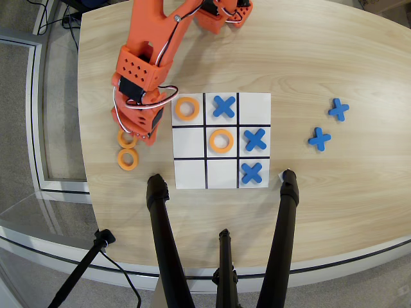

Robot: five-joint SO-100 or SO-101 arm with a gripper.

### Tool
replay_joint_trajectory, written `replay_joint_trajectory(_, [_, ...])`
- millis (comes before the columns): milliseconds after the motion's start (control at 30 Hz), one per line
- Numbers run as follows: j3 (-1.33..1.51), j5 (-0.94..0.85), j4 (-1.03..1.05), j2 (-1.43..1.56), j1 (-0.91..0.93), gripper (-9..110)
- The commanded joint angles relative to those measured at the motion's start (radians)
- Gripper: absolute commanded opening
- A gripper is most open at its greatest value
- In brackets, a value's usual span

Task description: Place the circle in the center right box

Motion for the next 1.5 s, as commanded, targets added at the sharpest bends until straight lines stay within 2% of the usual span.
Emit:
replay_joint_trajectory(0, [0.0,-0.008,-0.025,-0.009,0.0,16])
replay_joint_trajectory(267, [-0.012,-0.008,-0.114,-0.051,0.009,16])
replay_joint_trajectory(900, [-0.1,0.0,-0.129,-0.135,0.028,16])
replay_joint_trajectory(1467, [-0.06,-0.008,-0.13,-0.15,0.034,15])
